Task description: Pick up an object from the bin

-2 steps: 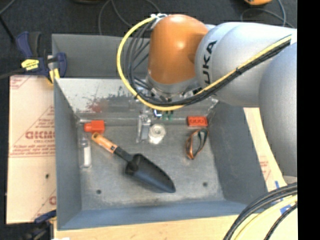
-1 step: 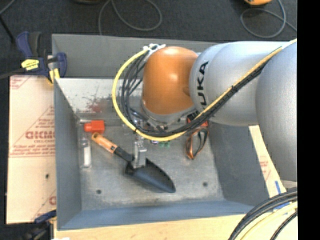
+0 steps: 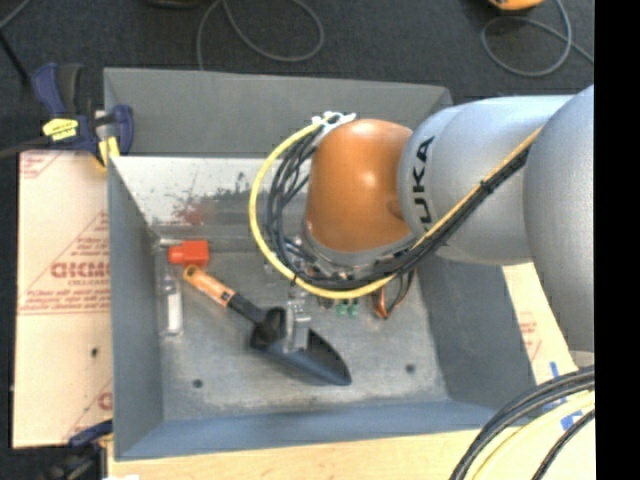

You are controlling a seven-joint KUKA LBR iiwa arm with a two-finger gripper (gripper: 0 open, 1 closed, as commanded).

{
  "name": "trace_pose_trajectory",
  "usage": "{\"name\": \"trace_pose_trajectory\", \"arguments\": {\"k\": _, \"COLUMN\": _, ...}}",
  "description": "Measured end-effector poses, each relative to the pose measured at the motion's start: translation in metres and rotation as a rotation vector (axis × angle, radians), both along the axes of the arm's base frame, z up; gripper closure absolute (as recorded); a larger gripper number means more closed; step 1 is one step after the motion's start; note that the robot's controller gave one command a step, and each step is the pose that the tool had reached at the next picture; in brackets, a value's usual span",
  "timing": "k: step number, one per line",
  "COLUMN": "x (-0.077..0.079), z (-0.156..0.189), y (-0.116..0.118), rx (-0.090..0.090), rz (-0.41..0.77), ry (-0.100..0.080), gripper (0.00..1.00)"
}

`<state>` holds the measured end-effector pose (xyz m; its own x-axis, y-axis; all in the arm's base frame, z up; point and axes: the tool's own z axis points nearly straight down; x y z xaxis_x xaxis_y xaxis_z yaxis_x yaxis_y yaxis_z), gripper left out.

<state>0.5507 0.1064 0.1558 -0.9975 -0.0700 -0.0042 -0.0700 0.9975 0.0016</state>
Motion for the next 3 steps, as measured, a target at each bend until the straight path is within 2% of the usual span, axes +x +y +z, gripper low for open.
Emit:
{"name": "trace_pose_trajectory", "arguments": {"k": 1, "x": 0.021, "z": -0.033, "y": -0.012, "rx": 0.001, "rz": -0.207, "ry": -0.005, "gripper": 0.00}}
{"name": "trace_pose_trajectory", "arguments": {"k": 2, "x": 0.029, "z": -0.069, "y": -0.015, "rx": 0.000, "rz": -0.127, "ry": -0.004, "gripper": 0.00}}
{"name": "trace_pose_trajectory", "arguments": {"k": 3, "x": 0.005, "z": -0.085, "y": -0.020, "rx": 0.002, "rz": -0.205, "ry": -0.007, "gripper": 1.00}}
